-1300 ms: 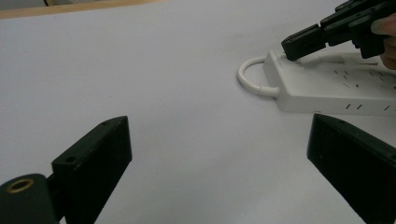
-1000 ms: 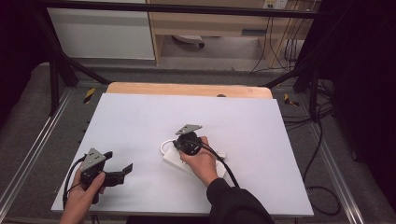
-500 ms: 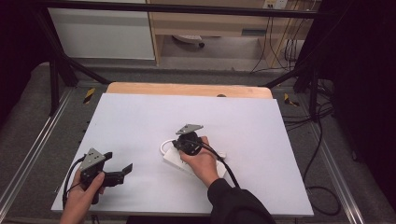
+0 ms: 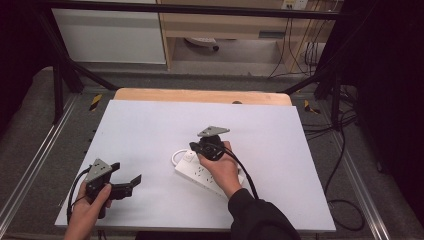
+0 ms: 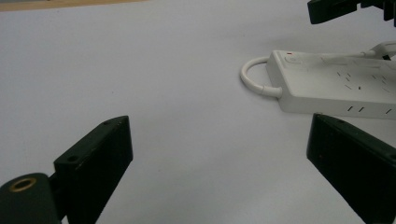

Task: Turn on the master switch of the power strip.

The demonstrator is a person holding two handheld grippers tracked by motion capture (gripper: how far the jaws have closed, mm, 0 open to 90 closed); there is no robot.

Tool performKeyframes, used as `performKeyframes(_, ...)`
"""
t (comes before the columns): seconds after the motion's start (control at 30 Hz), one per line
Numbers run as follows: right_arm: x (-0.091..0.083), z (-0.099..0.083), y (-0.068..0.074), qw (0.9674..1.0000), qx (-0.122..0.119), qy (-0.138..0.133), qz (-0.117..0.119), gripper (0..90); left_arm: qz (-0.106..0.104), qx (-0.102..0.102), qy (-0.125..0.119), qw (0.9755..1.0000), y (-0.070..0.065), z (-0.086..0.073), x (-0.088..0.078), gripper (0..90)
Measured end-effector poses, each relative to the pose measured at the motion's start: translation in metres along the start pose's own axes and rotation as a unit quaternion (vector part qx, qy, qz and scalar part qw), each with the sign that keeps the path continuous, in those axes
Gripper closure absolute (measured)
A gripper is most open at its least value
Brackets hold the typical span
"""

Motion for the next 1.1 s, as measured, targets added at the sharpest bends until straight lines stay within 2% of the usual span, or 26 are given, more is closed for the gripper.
performKeyframes(0.43, -0.030, 0.008, -0.014, 0.9996, 0.006, -0.023, -0.013, 90.0, -0.005, -0.003, -0.008, 0.9999, 0.001, 0.000, -0.001, 7.0)
performKeyframes(0.77, -0.058, 0.007, -0.040, 0.9987, 0.013, -0.032, -0.037, 90.0, -0.004, -0.007, -0.012, 0.9999, 0.002, 0.001, -0.002, 7.1)
performKeyframes(1.1, -0.081, 0.002, -0.066, 0.9964, 0.037, -0.046, -0.060, 89.6, -0.004, -0.014, -0.015, 0.9998, 0.004, 0.001, -0.004, 7.1)
Point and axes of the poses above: each handheld gripper's, and its own axes: x roughly forward along the jaws, z roughly out of its top, y roughly to its left, the point moved 6 cm from there along x, roughly forward along the jaws, and after that the axes turned 10 degrees about -x, right-handed, at the moved point
